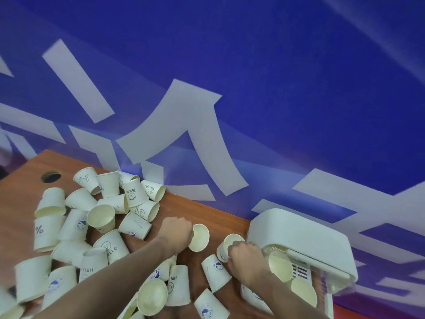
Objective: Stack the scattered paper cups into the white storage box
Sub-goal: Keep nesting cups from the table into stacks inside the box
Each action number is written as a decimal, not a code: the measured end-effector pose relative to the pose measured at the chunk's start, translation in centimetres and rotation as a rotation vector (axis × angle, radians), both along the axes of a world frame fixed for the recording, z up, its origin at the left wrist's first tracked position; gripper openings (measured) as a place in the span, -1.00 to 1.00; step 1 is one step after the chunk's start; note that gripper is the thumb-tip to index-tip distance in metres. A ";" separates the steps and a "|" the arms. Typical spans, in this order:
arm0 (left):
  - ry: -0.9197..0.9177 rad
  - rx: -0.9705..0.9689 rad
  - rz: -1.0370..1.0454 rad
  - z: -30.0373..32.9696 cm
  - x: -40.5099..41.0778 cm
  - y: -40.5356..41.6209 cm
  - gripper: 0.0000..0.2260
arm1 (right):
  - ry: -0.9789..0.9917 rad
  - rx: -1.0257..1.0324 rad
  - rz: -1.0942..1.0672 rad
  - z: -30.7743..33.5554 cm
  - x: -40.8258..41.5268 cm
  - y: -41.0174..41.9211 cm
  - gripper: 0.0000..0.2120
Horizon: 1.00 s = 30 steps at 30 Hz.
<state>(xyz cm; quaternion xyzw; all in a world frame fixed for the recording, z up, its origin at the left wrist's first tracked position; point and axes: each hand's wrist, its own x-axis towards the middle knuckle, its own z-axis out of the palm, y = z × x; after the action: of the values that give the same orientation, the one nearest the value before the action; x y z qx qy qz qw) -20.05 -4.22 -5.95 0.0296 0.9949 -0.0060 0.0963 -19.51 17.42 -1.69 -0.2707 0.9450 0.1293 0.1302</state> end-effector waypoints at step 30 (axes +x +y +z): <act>-0.182 0.304 -0.008 8.3 7.3 12.3 -0.80 | 0.058 -0.129 -0.196 5.1 10.8 12.5 -0.75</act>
<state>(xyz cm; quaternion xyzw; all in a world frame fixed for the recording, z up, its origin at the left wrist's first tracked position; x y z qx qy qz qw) -12.75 8.09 2.34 0.0480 0.9714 0.1468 0.1804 -8.70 29.92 3.45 -0.1808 0.9767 0.0625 0.0972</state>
